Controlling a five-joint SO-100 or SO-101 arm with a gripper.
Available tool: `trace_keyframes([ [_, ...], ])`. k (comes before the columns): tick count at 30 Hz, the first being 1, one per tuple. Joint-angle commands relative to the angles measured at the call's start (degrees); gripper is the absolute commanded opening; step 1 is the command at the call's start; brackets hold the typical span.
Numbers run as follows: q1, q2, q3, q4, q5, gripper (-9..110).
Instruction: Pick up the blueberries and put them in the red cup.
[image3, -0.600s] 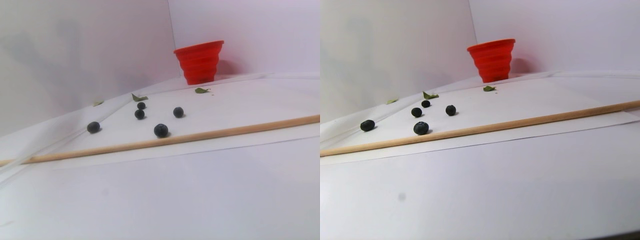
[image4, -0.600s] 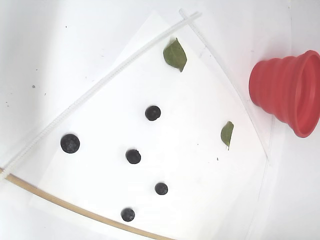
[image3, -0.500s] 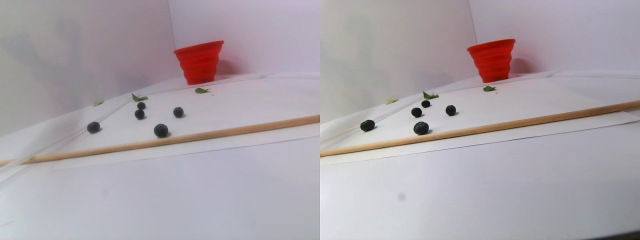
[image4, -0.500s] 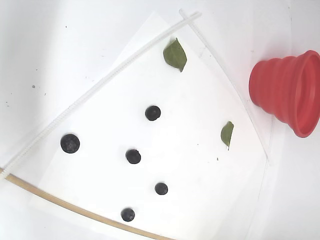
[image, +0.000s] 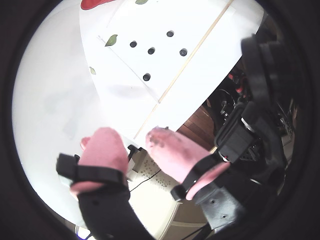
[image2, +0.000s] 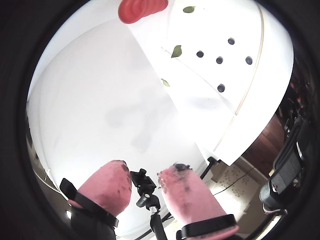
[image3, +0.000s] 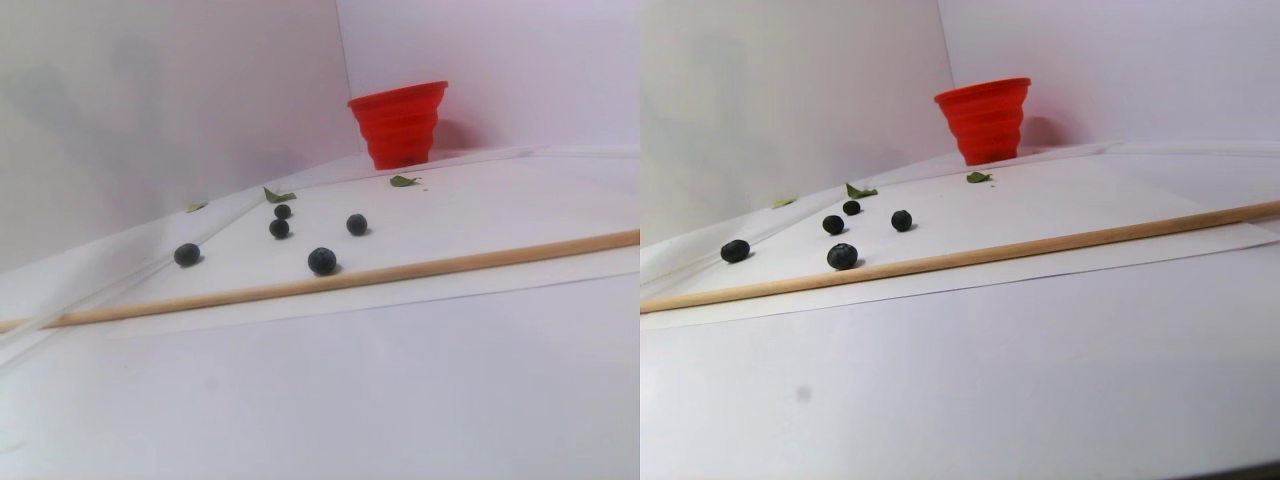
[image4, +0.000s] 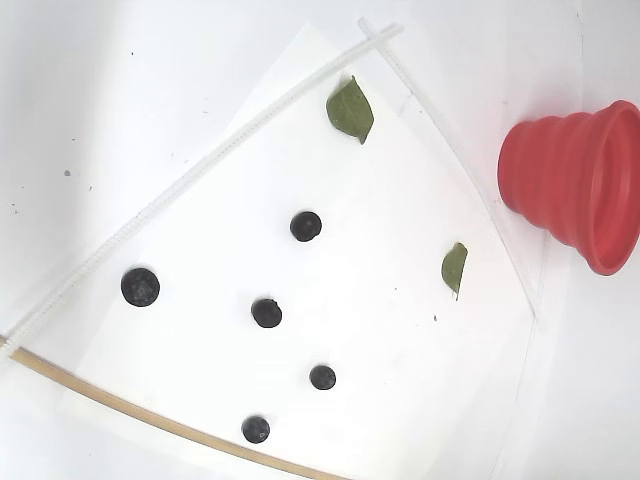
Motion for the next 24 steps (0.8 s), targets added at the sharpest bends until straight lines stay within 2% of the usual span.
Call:
trace_keyframes([
  [1, 0.79, -0.18, -0.62, 0.00, -0.35, 11],
  [24, 2.55, -0.62, -1.41, -1.14, -0.88, 16],
])
